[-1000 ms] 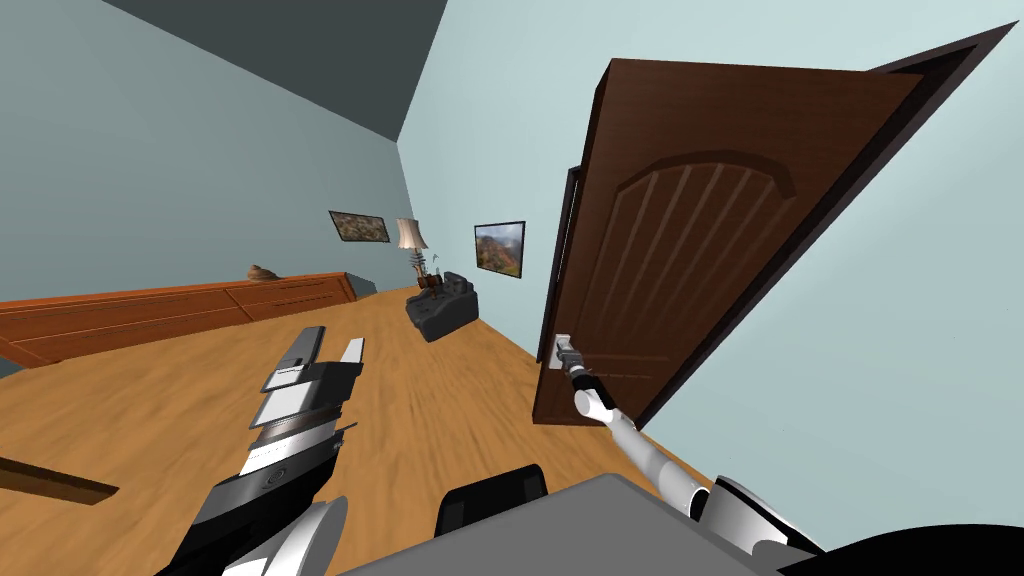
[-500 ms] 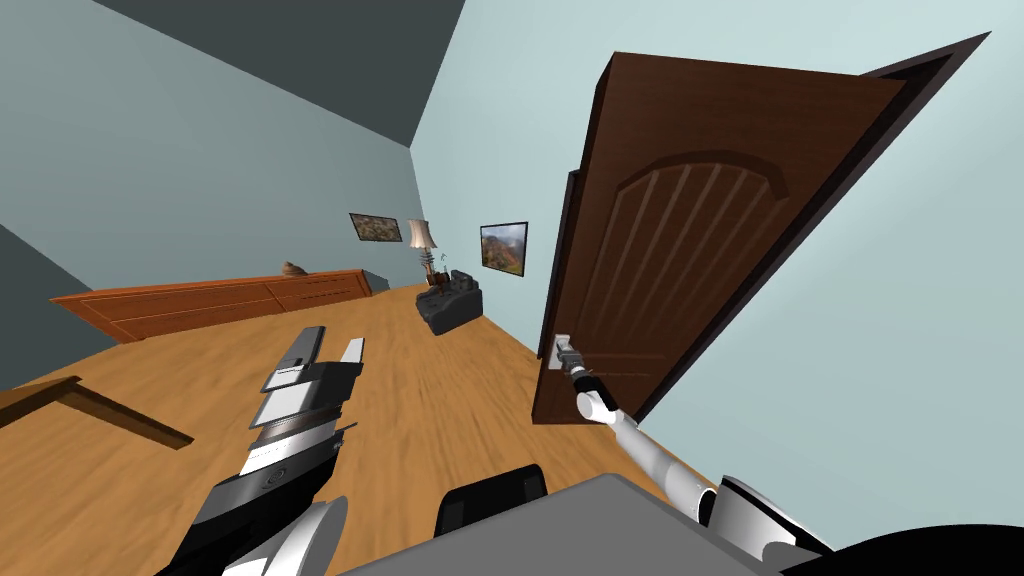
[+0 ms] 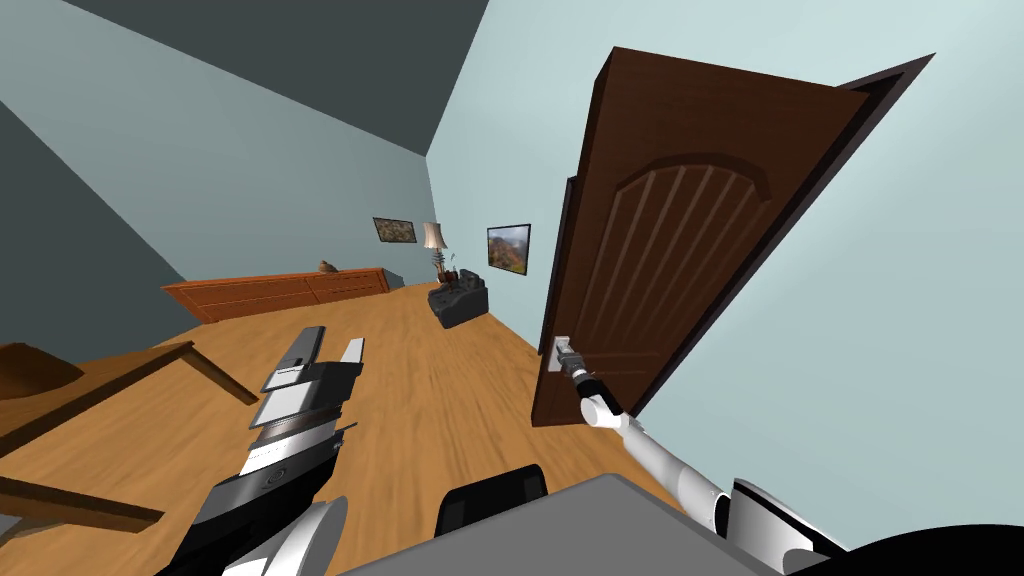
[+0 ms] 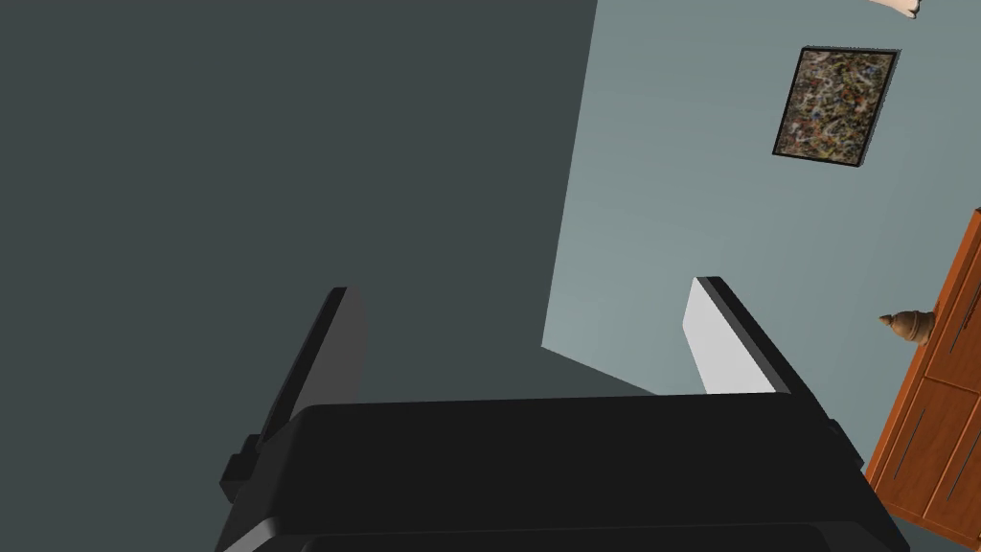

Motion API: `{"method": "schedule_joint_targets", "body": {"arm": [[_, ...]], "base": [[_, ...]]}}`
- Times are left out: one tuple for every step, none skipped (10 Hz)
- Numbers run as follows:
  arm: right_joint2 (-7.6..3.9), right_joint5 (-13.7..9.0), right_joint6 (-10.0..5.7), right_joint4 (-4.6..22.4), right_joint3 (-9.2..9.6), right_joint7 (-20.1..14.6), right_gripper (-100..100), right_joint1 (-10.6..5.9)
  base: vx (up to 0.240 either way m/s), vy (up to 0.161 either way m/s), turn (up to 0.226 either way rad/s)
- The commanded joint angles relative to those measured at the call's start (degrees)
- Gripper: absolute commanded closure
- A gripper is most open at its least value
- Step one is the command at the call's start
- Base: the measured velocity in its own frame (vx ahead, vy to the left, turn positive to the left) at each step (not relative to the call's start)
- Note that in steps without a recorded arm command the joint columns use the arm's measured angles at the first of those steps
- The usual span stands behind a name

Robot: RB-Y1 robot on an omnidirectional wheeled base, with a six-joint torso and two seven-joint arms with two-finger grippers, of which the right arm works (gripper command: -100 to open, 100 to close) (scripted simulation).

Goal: Pull the door open

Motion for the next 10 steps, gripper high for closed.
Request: {"method": "schedule_joint_targets", "body": {"arm": [[-0.9, 0.0, -0.5, -0.6, 0.88, -0.9, 100, 0.39], [-1.54, 0.1, -0.79, -0.9, 1.5, -1.5, 100, 0.65], [-1.14, 0.1, -0.57, -0.7, 1.13, -1.1, 100, 0.46], [-1.78, 0.3, -0.92, -1.1, 2.03, -1.8, 100, 0.8], [-2.23, 0.4, -1.18, -1.4, 2.51, -2.3, 100, 0.96], [-2.75, 0.6, -1.49, -1.7, 3.07, -2.7, 100, 1.15], [-3.03, 0.7, -1.65, -1.9, 3.36, -3.0, 100, 1.25], [-3.62, 0.8, -1.99, -2.3, 4.0, -3.6, 100, 1.47], [-4.22, 1.0, -2.34, -2.7, 4.64, -4.1, 100, 1.69], [-4.52, 1.1, -2.52, -2.9, 4.96, -4.4, 100, 1.8]], "base": [[-0.179, -0.066, 0.111], [-0.199, -0.062, 0.107], [-0.093, -0.025, 0.032], [-0.122, -0.037, 0.069], [-0.178, -0.07, 0.127], [-0.184, -0.054, 0.107], [-0.174, -0.071, 0.073], [-0.165, -0.076, 0.103], [-0.173, -0.065, 0.11], [-0.16, -0.068, 0.073]]}}
